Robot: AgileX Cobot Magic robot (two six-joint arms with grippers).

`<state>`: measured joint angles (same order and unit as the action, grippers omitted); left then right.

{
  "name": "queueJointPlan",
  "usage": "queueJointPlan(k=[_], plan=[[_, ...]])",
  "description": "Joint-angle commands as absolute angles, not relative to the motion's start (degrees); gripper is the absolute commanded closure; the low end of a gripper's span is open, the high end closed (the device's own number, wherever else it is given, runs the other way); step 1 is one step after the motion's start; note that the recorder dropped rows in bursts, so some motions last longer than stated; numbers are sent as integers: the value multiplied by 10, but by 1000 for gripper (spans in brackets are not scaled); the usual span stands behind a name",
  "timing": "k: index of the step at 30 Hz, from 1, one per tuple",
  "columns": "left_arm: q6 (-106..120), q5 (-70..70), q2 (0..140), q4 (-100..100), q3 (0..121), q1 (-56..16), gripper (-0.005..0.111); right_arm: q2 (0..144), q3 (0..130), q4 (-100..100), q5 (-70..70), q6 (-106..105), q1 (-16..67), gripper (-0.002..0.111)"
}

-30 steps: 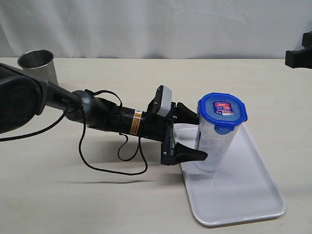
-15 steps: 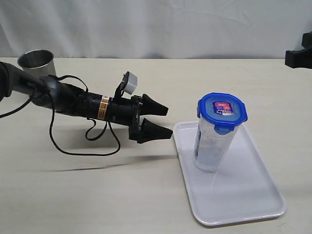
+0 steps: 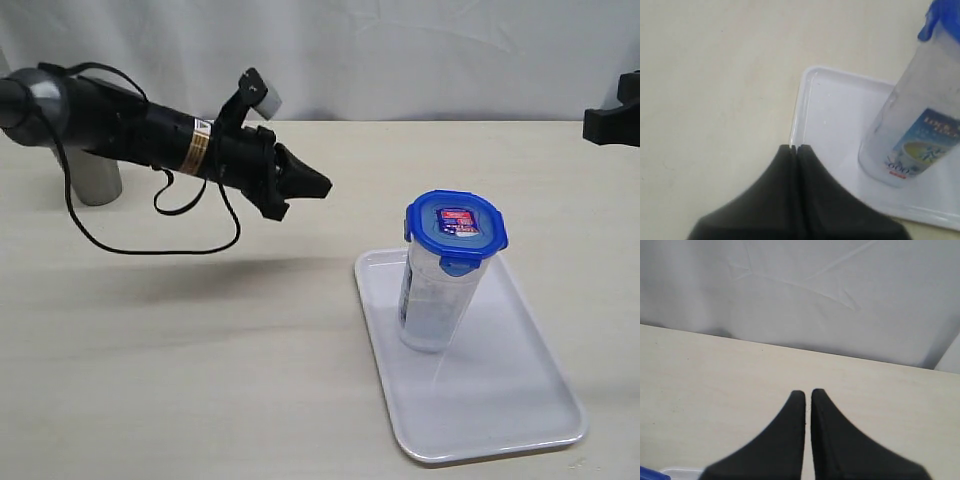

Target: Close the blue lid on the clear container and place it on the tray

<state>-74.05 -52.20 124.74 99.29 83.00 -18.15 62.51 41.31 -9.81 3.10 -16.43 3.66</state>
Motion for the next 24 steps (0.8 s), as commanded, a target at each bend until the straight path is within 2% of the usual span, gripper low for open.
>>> queueJointPlan(k=[1, 4, 10, 16, 24], plan=[[-803, -497, 1183, 999, 827, -177, 107, 621, 411, -101, 32, -156, 35, 104], [-843, -475, 1138, 999, 824, -174, 107, 603, 411, -102, 37, -156, 35, 104], [-888, -340, 1048, 999, 784, -174, 107, 541, 406, -116, 45, -156, 35, 104], [-889, -173, 945, 999, 689, -174, 107, 476, 359, -133, -36, -136, 35, 104], [-889, -127, 821, 999, 597, -174, 107, 402, 333, -133, -70, -107, 35, 104]])
